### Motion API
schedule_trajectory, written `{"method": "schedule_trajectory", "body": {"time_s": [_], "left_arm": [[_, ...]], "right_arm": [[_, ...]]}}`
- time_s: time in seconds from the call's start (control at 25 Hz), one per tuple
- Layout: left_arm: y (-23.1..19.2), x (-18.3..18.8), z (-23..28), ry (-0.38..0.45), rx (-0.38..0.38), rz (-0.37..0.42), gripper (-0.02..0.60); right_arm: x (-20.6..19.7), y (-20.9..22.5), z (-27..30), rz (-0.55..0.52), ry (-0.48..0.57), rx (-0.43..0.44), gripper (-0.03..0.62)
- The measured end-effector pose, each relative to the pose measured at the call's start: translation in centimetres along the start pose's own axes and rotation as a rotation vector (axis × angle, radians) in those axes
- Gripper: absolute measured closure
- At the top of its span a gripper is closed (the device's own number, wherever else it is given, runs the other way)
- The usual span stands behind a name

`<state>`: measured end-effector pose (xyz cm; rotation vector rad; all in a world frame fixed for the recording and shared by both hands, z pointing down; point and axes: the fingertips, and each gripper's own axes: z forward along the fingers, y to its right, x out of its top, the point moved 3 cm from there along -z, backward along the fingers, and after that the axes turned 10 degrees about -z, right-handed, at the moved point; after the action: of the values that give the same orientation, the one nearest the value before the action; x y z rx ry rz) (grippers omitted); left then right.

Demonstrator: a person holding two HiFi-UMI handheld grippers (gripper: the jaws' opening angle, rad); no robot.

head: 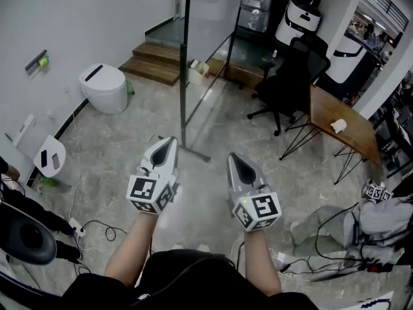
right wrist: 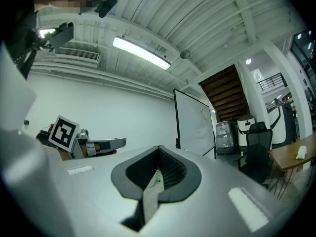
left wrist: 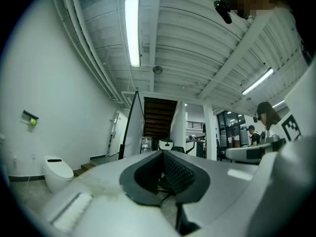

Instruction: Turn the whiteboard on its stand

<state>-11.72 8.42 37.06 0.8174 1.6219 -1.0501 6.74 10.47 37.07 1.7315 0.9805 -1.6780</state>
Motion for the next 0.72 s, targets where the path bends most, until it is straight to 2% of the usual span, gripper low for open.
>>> {"method": "schedule_trajectory", "body": {"time_s": [0.56,0.72], "left_arm": [[1.0,-0.5,-0.5,0.000,0.004,0.001,0.581],[2.1,-1.0,-0.5,0.003,0.001,0.007,0.581]], "right_arm": [[-0.8,0.5,-2.0,0.011,-0.011,0.005,0.589],[-0.9,0.5,-2.9,0.028,0.012,0.053,0.589]]}}
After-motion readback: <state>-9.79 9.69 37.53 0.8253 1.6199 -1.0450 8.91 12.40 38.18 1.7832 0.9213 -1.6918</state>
